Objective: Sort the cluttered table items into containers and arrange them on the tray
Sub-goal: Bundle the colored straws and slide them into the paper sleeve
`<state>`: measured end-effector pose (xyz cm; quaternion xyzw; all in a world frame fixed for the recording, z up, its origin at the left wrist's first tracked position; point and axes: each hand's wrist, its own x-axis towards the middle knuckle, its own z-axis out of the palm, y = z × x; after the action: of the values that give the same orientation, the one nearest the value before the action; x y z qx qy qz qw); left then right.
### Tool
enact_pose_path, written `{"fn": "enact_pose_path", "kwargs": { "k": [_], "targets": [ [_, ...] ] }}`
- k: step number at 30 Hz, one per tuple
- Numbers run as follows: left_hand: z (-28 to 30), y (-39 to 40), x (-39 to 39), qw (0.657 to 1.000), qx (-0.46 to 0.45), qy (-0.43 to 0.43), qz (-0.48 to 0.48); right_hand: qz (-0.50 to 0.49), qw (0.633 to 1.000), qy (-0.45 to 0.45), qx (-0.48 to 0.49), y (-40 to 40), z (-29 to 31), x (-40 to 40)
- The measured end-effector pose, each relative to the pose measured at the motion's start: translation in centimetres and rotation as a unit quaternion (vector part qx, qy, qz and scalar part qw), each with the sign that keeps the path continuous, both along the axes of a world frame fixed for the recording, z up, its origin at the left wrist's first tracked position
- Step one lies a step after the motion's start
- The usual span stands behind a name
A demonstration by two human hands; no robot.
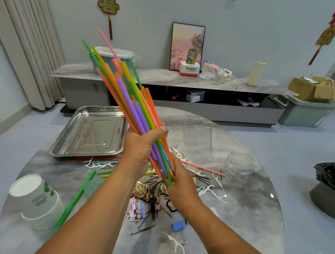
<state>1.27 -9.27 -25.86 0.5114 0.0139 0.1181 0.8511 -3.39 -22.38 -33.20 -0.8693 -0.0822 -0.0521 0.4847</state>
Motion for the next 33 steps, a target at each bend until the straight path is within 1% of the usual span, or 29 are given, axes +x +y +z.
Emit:
{"fn": "enact_pose_path", "kwargs": {
  "k": [3, 6, 8, 10, 11, 12, 13, 14, 15, 16, 18, 19, 21, 25, 28, 31, 32, 33],
  "targets": [
    [-0.5, 0.0, -0.6, 0.999, 0.009, 0.021, -0.029, 0.02, 1.0, 0.003, 0.009, 0.7, 0.4, 0.0],
    [0.0, 0.2, -0.5, 1.0, 0.011, 0.006, 0.023, 0.06, 0.998, 0.021, 0.022, 0.6, 0.0, 0.0],
    [0.7, 0.8, -0.2, 0.997, -0.011, -0.011, 0.077, 0.074, 0.991, 0.082, 0.081, -0.2, -0.4, 0.0],
    [1.1, 1.5, 0.2, 0.993, -0.036, -0.017, 0.11, 0.038, 0.971, 0.143, 0.19, -0.5, -0.3, -0.1],
    [1.2, 1.8, 0.3, 0.992, -0.043, -0.016, 0.118, 0.007, 0.948, 0.161, 0.274, -0.6, -0.2, 0.0],
    [1.2, 1.9, 0.4, 0.991, -0.05, -0.014, 0.12, -0.027, 0.908, 0.174, 0.379, -0.6, -0.1, 0.3],
    [1.2, 1.8, 0.4, 0.992, -0.056, -0.012, 0.117, -0.062, 0.855, 0.187, 0.479, -0.6, 0.0, 0.7],
    [1.2, 1.5, 0.2, 0.992, -0.061, -0.01, 0.109, -0.097, 0.805, 0.198, 0.55, -0.6, 0.3, 1.1],
    [1.1, 1.0, 0.0, 0.993, -0.061, -0.008, 0.1, -0.127, 0.77, 0.211, 0.589, -0.6, 0.6, 1.4],
    [0.9, 0.4, -0.3, 0.994, -0.053, -0.007, 0.09, -0.148, 0.747, 0.228, 0.607, -0.4, 0.9, 1.5],
    [0.2, -0.8, -0.8, 0.998, -0.027, -0.005, 0.063, -0.17, 0.72, 0.261, 0.62, 0.3, 1.2, 1.4],
    [-0.1, -1.2, -1.1, 0.999, -0.016, -0.005, 0.048, -0.176, 0.715, 0.268, 0.621, 0.7, 1.3, 1.3],
    [-0.6, -1.6, -1.4, 1.0, 0.001, -0.005, 0.018, -0.181, 0.721, 0.266, 0.614, 1.3, 1.5, 1.1],
    [-1.5, -2.0, -1.8, 0.999, 0.05, 0.0, -0.015, -0.15, 0.751, 0.262, 0.588, 1.2, 1.8, 1.2],
    [-1.9, -2.2, -2.0, 0.998, 0.065, 0.02, -0.015, -0.112, 0.772, 0.272, 0.564, 1.3, 1.9, 1.1],
    [-2.2, -1.7, -1.7, 0.997, 0.071, 0.035, 0.009, -0.054, 0.798, 0.283, 0.529, 1.1, 1.8, 1.3],
    [-2.3, -1.4, -1.4, 0.996, 0.072, 0.042, 0.024, -0.054, 0.819, 0.271, 0.502, 0.8, 1.8, 1.6],
    [-2.5, -1.0, -1.2, 0.995, 0.071, 0.053, 0.042, -0.069, 0.855, 0.245, 0.452, 0.2, 1.7, 2.1]
  ]
}}
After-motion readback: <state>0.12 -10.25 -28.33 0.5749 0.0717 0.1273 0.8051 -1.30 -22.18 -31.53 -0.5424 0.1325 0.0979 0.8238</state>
